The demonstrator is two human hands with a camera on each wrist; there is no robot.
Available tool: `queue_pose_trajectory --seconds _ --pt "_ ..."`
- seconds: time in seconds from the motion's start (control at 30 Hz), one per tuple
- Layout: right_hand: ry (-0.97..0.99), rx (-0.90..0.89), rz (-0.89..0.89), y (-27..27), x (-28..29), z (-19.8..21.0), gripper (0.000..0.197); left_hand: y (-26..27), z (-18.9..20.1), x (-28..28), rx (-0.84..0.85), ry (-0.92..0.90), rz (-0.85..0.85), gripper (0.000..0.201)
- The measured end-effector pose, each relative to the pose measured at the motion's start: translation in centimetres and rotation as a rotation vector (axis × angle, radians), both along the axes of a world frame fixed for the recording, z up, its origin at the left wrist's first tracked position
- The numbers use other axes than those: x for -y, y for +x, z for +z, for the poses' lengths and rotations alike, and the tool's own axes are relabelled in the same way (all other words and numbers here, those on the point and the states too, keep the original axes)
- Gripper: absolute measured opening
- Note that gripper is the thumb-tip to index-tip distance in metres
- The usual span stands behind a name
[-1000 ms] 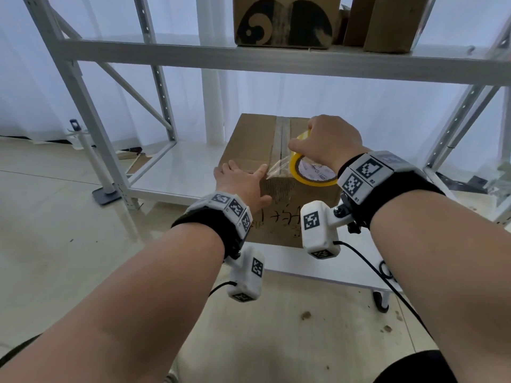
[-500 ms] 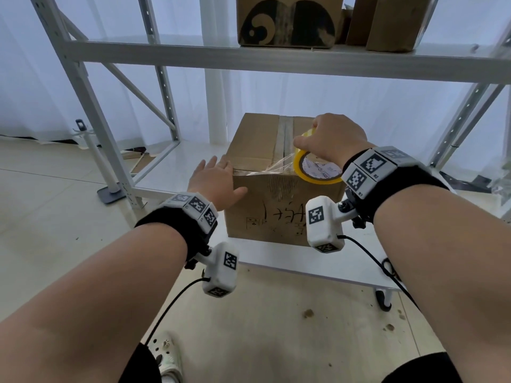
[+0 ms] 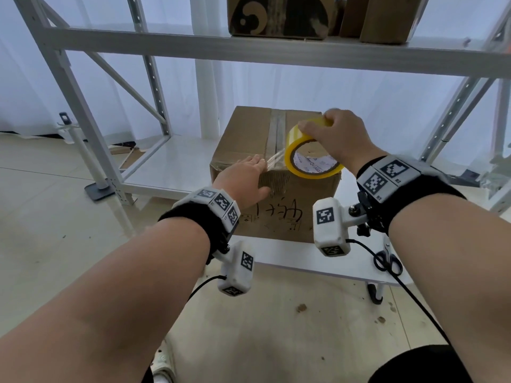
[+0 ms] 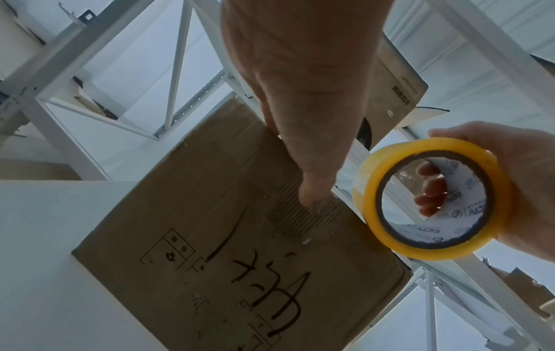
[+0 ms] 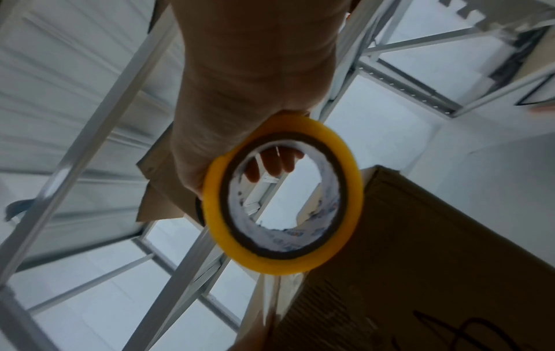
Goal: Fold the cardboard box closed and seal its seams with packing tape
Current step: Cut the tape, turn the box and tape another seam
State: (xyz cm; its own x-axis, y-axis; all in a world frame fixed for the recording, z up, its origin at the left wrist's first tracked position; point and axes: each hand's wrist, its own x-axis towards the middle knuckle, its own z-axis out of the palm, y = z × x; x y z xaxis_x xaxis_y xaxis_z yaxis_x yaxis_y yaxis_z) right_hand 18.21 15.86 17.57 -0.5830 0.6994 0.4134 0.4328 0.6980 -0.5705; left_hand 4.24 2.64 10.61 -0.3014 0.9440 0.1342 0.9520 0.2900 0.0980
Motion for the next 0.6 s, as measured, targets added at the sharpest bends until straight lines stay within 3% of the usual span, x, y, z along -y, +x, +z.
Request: queue_pose_trajectory --seconds 0.13,0.37,0.6 --pt "-0.017 -0.032 -0.02 -0.1 0.0 -0.1 0.048 0.1 -0.2 -0.1 0.003 -0.002 0.012 0.065" --pt "0.205 0.261 -0.141 1.9 -1.2 1.6 0.041 -0.3 -0.3 -0.2 0.037 0.024 0.018 0.063" --pt "0.183 0.315 -0.15 2.1 -1.7 0.9 0.037 0.8 -0.6 -0.7 -0.022 0.0 0.068 0.065"
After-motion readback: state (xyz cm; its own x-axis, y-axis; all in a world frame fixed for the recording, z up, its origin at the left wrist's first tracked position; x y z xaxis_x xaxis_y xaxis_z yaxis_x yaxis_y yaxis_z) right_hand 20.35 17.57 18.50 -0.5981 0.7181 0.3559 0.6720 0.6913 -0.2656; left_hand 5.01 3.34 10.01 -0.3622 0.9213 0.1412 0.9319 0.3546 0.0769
